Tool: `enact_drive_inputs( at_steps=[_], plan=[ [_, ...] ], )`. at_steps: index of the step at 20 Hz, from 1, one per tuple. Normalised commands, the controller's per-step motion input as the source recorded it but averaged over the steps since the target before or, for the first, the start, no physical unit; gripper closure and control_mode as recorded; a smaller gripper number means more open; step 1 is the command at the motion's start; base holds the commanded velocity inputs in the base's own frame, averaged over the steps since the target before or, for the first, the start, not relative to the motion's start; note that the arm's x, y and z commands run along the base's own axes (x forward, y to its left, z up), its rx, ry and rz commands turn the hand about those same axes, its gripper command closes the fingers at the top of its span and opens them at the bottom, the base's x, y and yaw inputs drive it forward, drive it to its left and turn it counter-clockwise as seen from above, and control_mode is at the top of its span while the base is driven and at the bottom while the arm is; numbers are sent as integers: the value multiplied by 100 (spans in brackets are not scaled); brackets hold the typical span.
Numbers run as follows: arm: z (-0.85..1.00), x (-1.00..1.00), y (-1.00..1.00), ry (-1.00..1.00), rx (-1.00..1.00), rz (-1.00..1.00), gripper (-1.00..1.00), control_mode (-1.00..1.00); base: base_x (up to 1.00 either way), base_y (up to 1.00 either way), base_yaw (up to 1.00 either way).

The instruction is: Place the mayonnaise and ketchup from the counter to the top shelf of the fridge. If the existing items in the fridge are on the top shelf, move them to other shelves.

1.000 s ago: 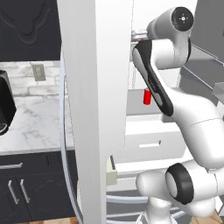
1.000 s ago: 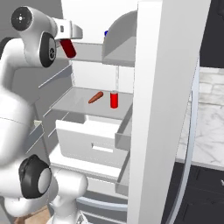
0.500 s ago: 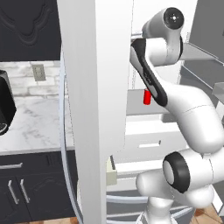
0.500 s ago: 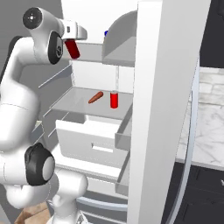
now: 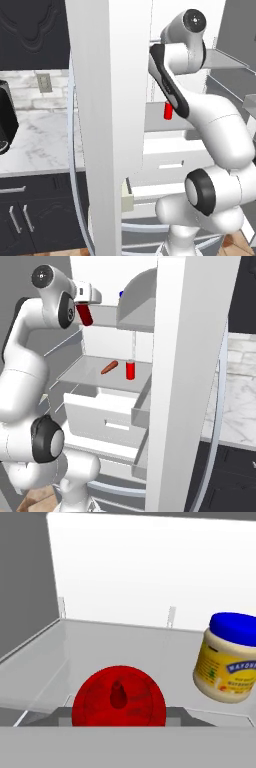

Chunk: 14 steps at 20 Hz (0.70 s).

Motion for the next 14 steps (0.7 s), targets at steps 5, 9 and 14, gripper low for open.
enact_drive_inputs(
  at_steps=[5,9,14],
  plan=[
    [11,11,0,0,0,0,100,-100,0,0,0],
    [0,42,0,0,0,0,100,-100,0,0,0],
    [0,65,0,0,0,0,100,-100,0,0,0]
  ],
)
